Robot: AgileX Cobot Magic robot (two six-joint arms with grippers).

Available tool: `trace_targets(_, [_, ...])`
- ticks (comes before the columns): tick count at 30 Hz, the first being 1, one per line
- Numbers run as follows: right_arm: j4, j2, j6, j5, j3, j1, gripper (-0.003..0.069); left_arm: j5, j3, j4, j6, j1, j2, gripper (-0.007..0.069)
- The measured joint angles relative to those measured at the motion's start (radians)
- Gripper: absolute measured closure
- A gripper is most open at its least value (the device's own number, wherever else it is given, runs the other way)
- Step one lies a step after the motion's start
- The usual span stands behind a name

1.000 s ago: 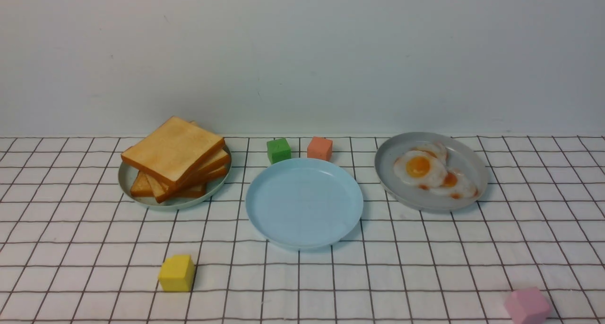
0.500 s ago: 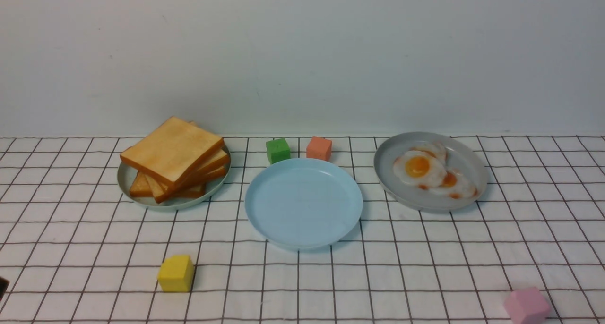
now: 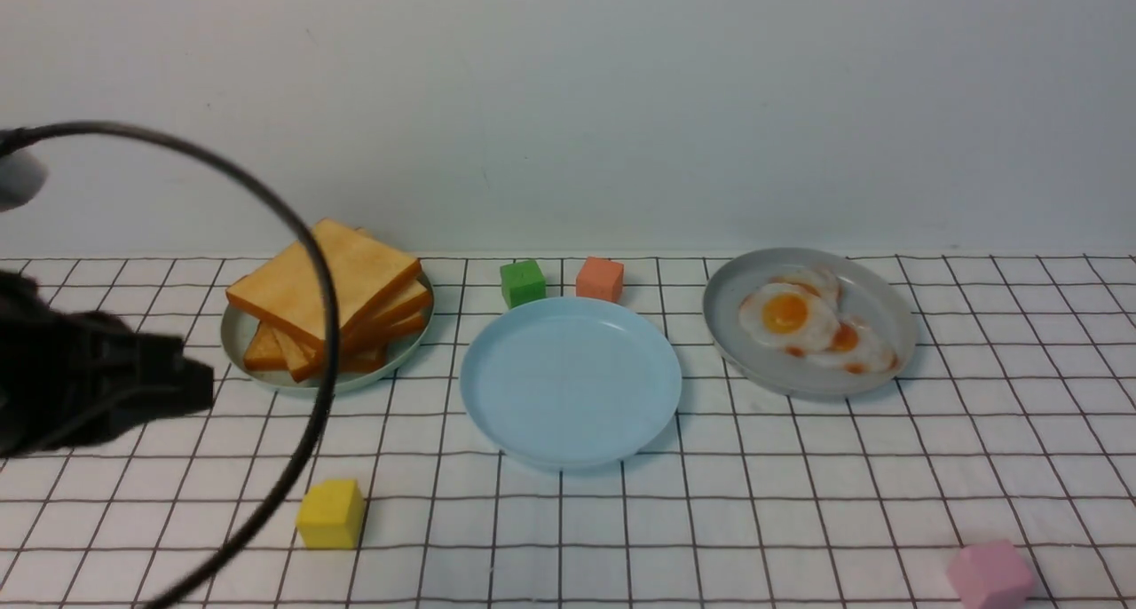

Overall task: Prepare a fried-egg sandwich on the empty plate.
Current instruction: Use the left arm to grab a slice of bread

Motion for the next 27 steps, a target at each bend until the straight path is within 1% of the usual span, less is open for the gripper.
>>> trace_targets(1, [0.061,0.000,0.053,-0.042,0.000,0.000,0.0421,0.001,-0.046,0.002,0.024,0.000,0.075,0.0638])
trace_targets(3, [0.140,0.000,0.102,-0.101,0.000,0.000,0.0421,0.001,-0.103,0.002,0.042,0.000,0.168,0.0638])
trace_targets(7, [0.230,0.000,0.143,-0.173,-0.001,0.000,0.0421,-0.018,-0.166,0.033,0.048,-0.033,0.277,0.0638])
trace_targets(8, [0.245,0.000,0.146,-0.159,-0.010,0.000,0.0425,-0.028,-0.171,0.043,0.048,-0.049,0.288,0.0638])
trace_targets(10, [0.260,0.003,0.144,-0.055,-0.067,0.007,0.0451,-0.054,-0.175,0.072,0.043,-0.106,0.307,0.0638])
trace_targets(12, [0.262,0.037,0.088,0.097,-0.176,0.030,0.0500,-0.064,-0.175,0.100,0.032,-0.164,0.317,0.0638])
trace_targets(13, [0.262,0.077,0.019,0.198,-0.256,0.055,0.0536,-0.074,-0.175,0.125,0.009,-0.210,0.323,0.0638])
trace_targets(15, [0.262,0.147,-0.097,0.333,-0.372,0.088,0.0587,-0.080,-0.186,0.162,-0.033,-0.255,0.336,0.0638])
trace_targets(16, [0.262,0.207,-0.192,0.431,-0.458,0.110,0.0624,-0.078,-0.207,0.202,-0.086,-0.278,0.352,0.0638])
trace_targets(17, [0.261,0.217,-0.207,0.446,-0.472,0.113,0.0629,-0.078,-0.211,0.210,-0.086,-0.281,0.356,0.0638])
trace_targets(18, [0.261,0.259,-0.267,0.507,-0.528,0.125,0.0648,-0.075,-0.229,0.242,-0.133,-0.290,0.371,0.0638])
trace_targets(19, [0.261,0.341,-0.372,0.617,-0.631,0.139,0.0663,-0.065,-0.267,0.308,-0.201,-0.297,0.406,0.0638])
trace_targets(20, [0.261,0.361,-0.396,0.642,-0.666,0.143,0.0664,-0.060,-0.285,0.340,-0.229,-0.297,0.424,0.0638])
trace_targets(21, [0.260,0.425,-0.469,0.717,-0.730,0.151,0.0664,-0.048,-0.323,0.402,-0.275,-0.297,0.463,0.0638])
trace_targets(22, [0.251,0.473,-0.514,0.761,-0.784,0.169,0.0662,-0.042,-0.365,0.474,-0.328,-0.297,0.512,0.0638])
trace_targets(24, [0.233,0.536,-0.548,0.786,-0.849,0.219,0.0657,-0.041,-0.417,0.555,-0.375,-0.297,0.578,0.0638])
trace_targets(27, [0.204,0.602,-0.566,0.786,-0.936,0.314,0.0655,-0.042,-0.499,0.666,-0.422,-0.292,0.688,0.0631])
